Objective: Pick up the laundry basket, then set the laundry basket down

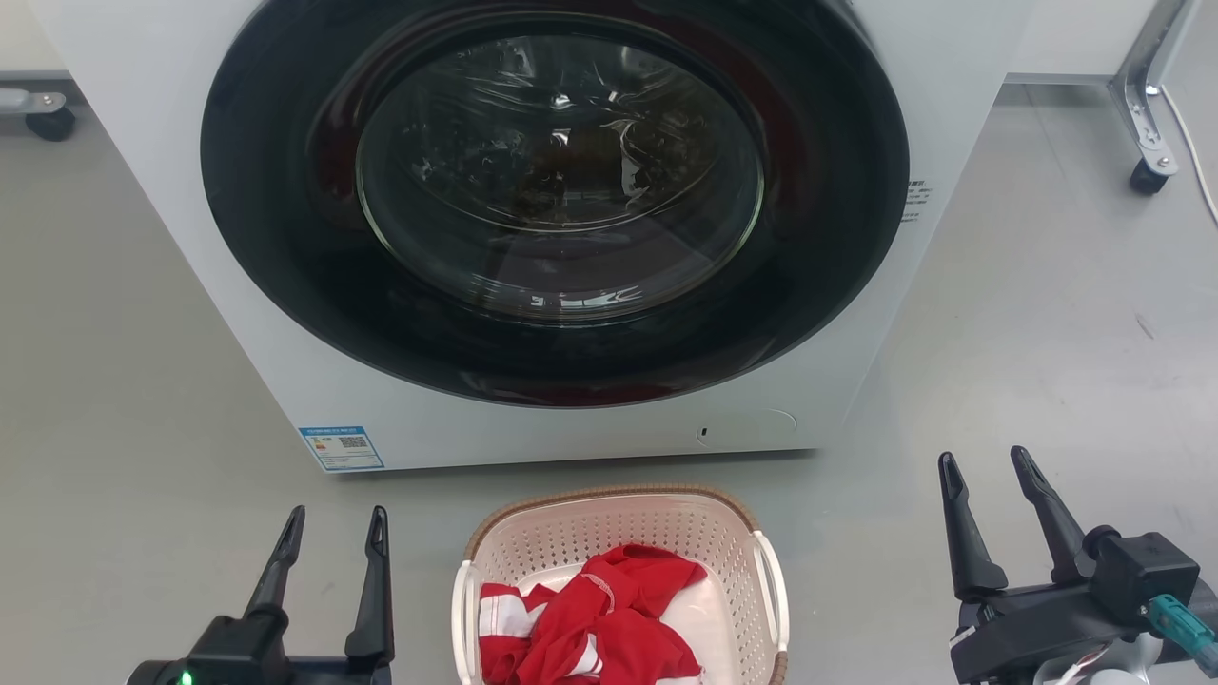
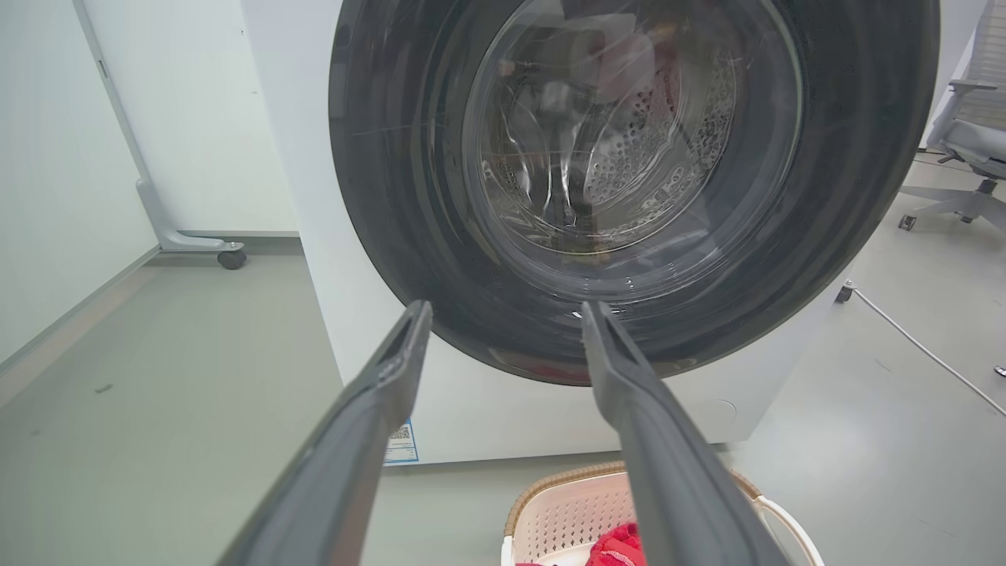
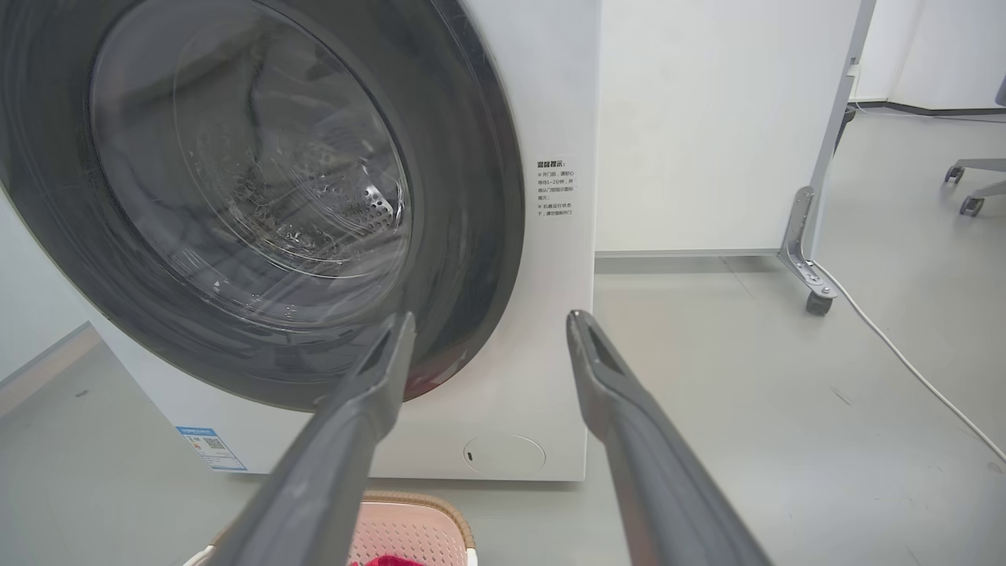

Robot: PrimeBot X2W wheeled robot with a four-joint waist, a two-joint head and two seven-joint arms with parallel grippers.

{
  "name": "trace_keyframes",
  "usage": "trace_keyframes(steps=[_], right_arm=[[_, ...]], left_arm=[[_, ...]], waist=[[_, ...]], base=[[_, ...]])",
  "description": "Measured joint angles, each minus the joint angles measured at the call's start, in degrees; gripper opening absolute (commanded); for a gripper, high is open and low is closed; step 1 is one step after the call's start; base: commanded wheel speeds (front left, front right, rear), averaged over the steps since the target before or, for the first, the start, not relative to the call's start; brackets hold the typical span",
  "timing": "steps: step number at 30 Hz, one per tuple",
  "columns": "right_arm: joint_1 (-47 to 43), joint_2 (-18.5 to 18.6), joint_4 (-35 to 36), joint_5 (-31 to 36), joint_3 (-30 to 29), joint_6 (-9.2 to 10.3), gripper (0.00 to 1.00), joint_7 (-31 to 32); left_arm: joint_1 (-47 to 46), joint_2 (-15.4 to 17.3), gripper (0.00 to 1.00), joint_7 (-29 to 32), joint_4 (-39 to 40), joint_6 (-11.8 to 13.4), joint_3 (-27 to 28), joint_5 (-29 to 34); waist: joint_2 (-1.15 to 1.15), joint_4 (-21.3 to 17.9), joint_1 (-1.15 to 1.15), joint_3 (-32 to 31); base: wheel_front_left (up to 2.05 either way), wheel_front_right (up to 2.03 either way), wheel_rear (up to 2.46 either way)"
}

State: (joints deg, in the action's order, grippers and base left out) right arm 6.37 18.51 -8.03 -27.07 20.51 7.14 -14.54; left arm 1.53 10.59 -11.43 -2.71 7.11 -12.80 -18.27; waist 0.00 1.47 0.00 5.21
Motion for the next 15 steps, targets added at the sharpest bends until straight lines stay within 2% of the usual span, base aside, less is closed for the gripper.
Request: trace_keyframes(steps=[9, 10, 15], right_arm=[[-0.21, -0.45, 0.73, 0.88, -0.86, 0.01, 1.0, 0.0], [-0.24, -0.67, 0.2, 0.87, -0.66, -0.01, 0.0, 0.08], [-1.71, -2.13, -1.41, 0.55, -0.48, -0.19, 0.0, 0.42]], left_arm=[[0.14, -0.49, 1.0, 0.98, 0.73, 0.0, 0.65, 0.88], [0.17, -0.64, 0.0, 1.09, 0.13, -0.05, 0.56, 0.81], [0.96, -1.26, 0.0, 1.26, -1.64, -0.15, 0.53, 0.23]], waist=[[0.0, 0.08, 0.0, 0.21], [0.0, 0.08, 0.0, 0.22], [0.0, 0.07, 0.0, 0.22]], base=[[0.0, 0.0, 0.0], [0.0, 0.0, 0.0], [0.0, 0.0, 0.0]])
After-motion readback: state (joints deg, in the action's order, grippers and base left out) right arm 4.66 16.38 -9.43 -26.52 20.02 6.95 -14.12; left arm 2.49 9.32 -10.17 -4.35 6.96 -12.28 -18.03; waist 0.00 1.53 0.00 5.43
